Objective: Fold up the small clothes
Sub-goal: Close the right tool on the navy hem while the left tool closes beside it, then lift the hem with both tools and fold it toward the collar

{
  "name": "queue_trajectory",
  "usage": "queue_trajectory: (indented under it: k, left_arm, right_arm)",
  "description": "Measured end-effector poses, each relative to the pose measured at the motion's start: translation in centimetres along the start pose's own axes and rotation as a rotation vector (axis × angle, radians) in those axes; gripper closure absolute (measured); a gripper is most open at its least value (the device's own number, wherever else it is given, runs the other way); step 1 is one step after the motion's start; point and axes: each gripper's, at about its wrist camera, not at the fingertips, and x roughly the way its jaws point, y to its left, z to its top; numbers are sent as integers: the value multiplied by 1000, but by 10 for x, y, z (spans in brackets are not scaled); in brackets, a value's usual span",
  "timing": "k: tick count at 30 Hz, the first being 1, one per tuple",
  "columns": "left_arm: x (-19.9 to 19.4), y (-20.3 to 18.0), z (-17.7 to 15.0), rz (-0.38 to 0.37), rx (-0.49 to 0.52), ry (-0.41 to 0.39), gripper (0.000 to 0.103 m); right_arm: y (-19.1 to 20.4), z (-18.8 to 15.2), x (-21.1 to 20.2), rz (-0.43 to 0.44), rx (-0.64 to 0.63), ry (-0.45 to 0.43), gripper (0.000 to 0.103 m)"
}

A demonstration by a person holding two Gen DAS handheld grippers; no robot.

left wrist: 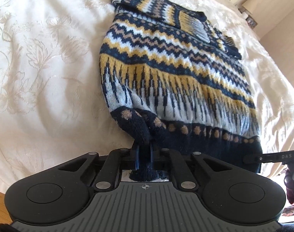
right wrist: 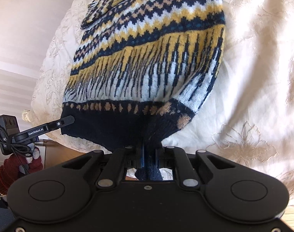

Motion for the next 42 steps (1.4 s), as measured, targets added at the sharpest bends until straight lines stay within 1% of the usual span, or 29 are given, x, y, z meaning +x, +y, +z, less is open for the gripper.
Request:
queue_trajectory:
  k: [6, 7, 11, 15, 18, 22, 25, 31, 38, 42]
  left_arm:
    - [-40, -12, 27, -69, -20, -118, 94]
    - [-46, -13, 32, -80, -24, -145, 96]
    - [-58, -20, 61, -103, -23, -216, 97]
    - [-56, -21, 86, -115, -15, -248, 97]
    - [-52, -20, 104, -117, -39, -276, 97]
    - [-50, -19, 128, -127, -75, -331, 97]
    - [-49, -21, 146, -127, -64, -363, 97]
    - [-45, -28, 187, -149, -37, -422, 97]
    - [-26, -33, 241, -167, -16, -469, 97]
    - [-5, -33, 268, -162, -7, -466, 97]
  right_arm:
    - [15, 14, -36, 33, -6, -102, 85]
    - [17, 17, -41, 37, -4, -121, 85]
    - [27, 38, -59, 50, -5, -207, 85]
    - [33, 59, -67, 64, 16, -283, 85]
    - [36, 76, -71, 70, 31, -332, 85]
    - [40, 101, -77, 63, 14, -383, 85]
    - [44, 120, -80, 64, 11, -422, 85]
    - [49, 159, -84, 58, 9, -493, 85]
    - [48, 212, -77, 31, 15, -547, 85]
    - [38, 243, -65, 16, 53, -564, 85]
